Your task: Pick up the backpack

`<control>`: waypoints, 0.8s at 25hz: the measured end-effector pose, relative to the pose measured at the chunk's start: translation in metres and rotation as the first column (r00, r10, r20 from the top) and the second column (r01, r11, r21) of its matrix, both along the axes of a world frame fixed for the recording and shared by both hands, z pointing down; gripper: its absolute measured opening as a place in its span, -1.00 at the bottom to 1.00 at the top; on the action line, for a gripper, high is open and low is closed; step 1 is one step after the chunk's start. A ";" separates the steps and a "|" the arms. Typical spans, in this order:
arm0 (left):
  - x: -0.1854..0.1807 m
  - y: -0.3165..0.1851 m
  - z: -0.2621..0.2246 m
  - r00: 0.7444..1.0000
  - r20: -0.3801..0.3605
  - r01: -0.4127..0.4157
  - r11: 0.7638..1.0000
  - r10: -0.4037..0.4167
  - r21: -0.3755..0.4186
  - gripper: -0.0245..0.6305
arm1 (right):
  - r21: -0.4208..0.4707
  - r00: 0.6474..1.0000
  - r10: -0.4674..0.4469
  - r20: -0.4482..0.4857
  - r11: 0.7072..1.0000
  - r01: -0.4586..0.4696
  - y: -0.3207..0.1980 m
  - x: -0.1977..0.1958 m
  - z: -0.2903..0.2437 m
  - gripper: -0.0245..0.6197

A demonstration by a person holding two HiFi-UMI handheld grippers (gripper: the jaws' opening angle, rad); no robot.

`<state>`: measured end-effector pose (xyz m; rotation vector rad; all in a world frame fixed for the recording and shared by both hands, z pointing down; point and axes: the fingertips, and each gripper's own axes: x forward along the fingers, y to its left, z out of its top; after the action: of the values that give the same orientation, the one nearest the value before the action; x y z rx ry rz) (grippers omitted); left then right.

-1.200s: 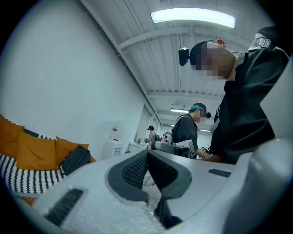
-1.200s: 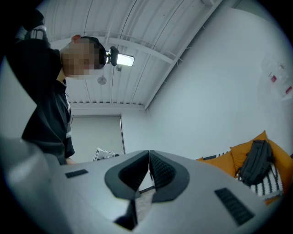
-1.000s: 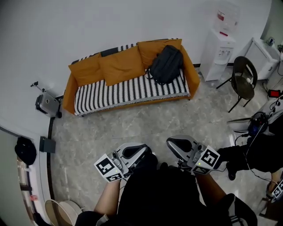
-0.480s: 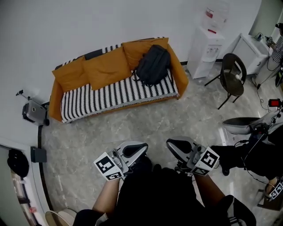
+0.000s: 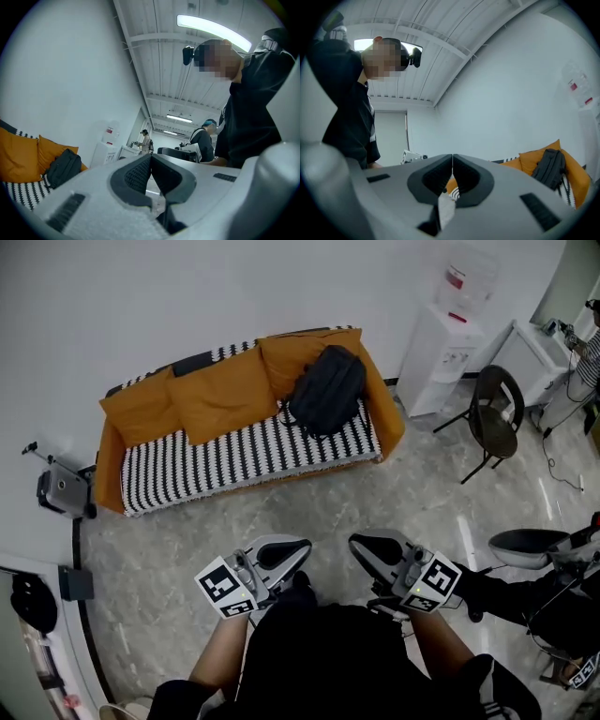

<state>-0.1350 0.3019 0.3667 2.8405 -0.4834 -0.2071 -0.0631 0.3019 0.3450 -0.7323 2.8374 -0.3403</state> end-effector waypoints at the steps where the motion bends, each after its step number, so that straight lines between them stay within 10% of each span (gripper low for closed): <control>1: -0.003 -0.010 -0.003 1.000 -0.002 -0.006 1.000 0.006 0.002 -0.85 | 0.004 1.000 0.002 -0.004 1.000 -0.002 -0.009 -0.004 -0.003 -0.84; 20: 0.018 -0.109 0.014 0.991 -0.033 -0.129 0.991 0.128 -0.032 -0.85 | 0.014 0.990 0.134 -0.046 0.991 -0.133 -0.098 0.023 0.001 -0.84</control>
<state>-0.1174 0.1933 0.3805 2.8180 -0.2931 -0.2162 -0.0397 0.2041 0.3459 -0.9339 2.8121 -0.2903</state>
